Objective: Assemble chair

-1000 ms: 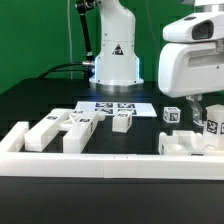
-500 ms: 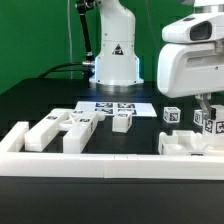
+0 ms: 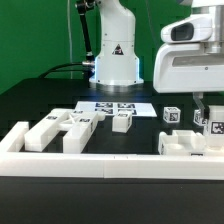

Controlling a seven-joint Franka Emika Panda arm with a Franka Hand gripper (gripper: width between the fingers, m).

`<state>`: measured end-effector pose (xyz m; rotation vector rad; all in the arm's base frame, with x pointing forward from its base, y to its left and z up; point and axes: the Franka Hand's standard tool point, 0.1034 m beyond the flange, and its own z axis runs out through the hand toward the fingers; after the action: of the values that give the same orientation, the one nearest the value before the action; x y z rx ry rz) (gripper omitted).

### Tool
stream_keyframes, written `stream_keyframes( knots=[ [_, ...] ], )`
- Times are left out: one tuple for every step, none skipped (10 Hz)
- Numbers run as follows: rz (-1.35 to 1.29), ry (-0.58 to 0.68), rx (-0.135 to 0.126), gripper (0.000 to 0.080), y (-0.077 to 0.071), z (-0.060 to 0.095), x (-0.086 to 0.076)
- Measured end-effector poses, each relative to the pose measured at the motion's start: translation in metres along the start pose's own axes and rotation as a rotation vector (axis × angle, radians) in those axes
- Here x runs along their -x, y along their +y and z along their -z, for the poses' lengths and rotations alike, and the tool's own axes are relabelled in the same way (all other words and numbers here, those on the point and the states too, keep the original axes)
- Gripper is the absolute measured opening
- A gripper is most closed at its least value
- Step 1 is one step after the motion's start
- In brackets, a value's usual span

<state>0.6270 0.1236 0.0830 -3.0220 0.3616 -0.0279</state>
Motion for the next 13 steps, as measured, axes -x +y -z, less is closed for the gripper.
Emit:
stream_keyframes(
  knots=[
    [-0.105, -0.003, -0.006, 0.0291, 0.0016, -0.0003, -0.0006],
    [-0.185, -0.004, -0.009, 0.0291, 0.0024, -0.0005, -0.0008],
    [-0.308, -0.004, -0.006, 0.0291, 0.0033, -0.0007, -0.0008],
    [-0.405, -0.003, -0.004, 0.0291, 0.0041, -0.0007, -0.0010],
    [-0.466, -0.004, -0.004, 0.0292, 0.0046, -0.0007, -0.0012],
    [-0.570, -0.004, -0.002, 0.0292, 0.0051, -0.0008, -0.0012],
    [-0.650, -0.004, 0.000, 0.0292, 0.0050, -0.0008, -0.0008],
    [-0.719, -0.004, 0.004, 0.0292, 0.0048, -0.0008, -0.0002],
    [-0.822, -0.001, 0.007, 0.0292, 0.0041, -0.0008, 0.0001],
    [-0.911, 0.006, 0.009, 0.0292, 0.0037, -0.0008, 0.0000],
    [-0.930, 0.007, 0.011, 0.0292, 0.0038, -0.0007, -0.0003],
    [-0.932, 0.006, 0.011, 0.0292, 0.0039, -0.0006, -0.0003],
    [-0.929, 0.006, 0.009, 0.0360, 0.0032, -0.0006, -0.0003]
  ],
)
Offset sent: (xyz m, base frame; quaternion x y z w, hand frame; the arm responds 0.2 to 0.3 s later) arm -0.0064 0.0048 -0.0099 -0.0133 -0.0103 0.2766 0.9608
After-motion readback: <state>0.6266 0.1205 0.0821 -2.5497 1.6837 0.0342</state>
